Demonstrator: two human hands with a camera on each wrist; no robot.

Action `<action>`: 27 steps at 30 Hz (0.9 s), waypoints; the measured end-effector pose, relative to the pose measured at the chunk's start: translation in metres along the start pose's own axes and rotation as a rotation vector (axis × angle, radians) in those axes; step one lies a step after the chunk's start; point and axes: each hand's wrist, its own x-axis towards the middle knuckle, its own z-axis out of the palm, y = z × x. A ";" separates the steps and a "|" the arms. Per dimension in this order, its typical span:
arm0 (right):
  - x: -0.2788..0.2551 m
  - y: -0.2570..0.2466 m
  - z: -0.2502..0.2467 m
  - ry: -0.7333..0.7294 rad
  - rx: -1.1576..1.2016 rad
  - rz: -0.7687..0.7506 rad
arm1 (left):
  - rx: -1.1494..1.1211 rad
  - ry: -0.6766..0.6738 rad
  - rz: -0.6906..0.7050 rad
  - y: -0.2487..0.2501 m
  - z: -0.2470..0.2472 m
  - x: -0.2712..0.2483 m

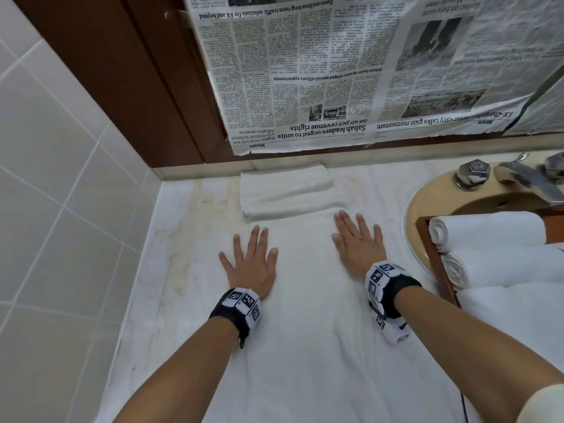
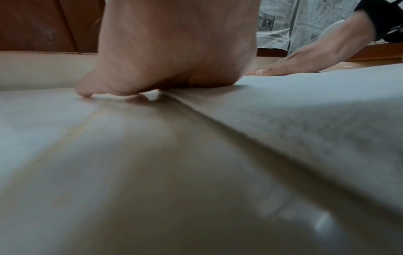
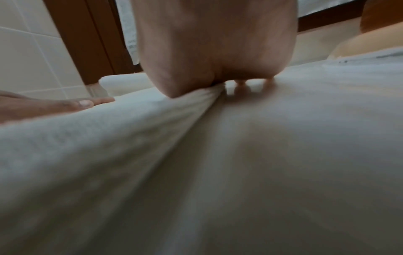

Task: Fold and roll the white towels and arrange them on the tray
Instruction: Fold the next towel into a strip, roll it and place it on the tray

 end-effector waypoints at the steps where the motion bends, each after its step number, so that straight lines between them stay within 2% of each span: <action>1: 0.006 0.000 -0.003 0.001 0.004 0.003 | -0.002 -0.005 -0.001 0.002 -0.002 0.006; 6: 0.002 -0.003 -0.011 0.042 0.046 0.009 | -0.012 -0.013 0.049 0.006 -0.015 0.009; 9: -0.038 -0.006 0.001 0.004 0.016 -0.098 | -0.075 -0.009 0.121 0.013 -0.008 -0.032; 13: -0.093 -0.012 0.026 -0.029 -0.049 -0.171 | -0.014 -0.100 0.188 0.025 0.020 -0.101; 17: -0.117 0.006 0.036 -0.001 -0.061 -0.133 | 0.061 -0.067 0.154 0.009 0.038 -0.121; 23: -0.129 0.022 0.031 0.001 -0.004 -0.006 | -0.006 -0.048 0.020 -0.020 0.027 -0.125; 27: -0.163 0.010 0.039 0.045 0.068 0.012 | -0.032 -0.101 0.082 -0.021 0.028 -0.159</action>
